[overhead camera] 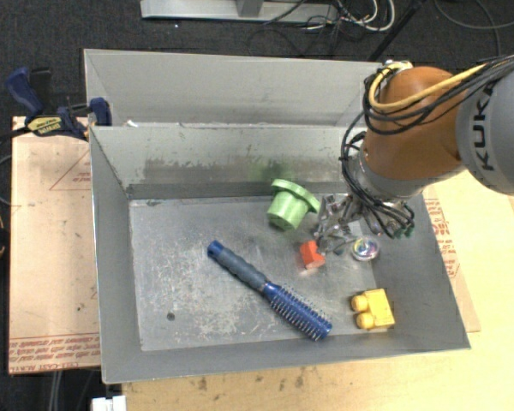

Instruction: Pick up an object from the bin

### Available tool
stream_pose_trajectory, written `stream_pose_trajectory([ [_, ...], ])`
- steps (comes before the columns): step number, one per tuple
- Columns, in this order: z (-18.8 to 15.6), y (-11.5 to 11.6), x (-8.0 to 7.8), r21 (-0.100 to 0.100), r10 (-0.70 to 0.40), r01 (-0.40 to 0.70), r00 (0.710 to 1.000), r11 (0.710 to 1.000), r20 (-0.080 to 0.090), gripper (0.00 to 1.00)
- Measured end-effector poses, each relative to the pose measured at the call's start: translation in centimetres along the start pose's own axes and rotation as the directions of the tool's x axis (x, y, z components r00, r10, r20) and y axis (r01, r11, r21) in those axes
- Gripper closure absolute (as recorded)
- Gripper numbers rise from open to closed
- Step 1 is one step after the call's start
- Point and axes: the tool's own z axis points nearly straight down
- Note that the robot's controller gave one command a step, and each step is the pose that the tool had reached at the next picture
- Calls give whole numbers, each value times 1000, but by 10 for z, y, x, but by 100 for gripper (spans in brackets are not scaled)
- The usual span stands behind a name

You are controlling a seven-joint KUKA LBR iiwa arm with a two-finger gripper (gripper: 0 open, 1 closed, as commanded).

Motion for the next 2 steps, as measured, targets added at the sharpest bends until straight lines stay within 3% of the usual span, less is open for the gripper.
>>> stream_pose_trajectory([
  [1, 4, 1, 1, -3, 0, 0, 1000, 1000, -7, 0],
  [2, 54, 27, 64, -8, -116, 116, 993, 993, -16, 0],
])
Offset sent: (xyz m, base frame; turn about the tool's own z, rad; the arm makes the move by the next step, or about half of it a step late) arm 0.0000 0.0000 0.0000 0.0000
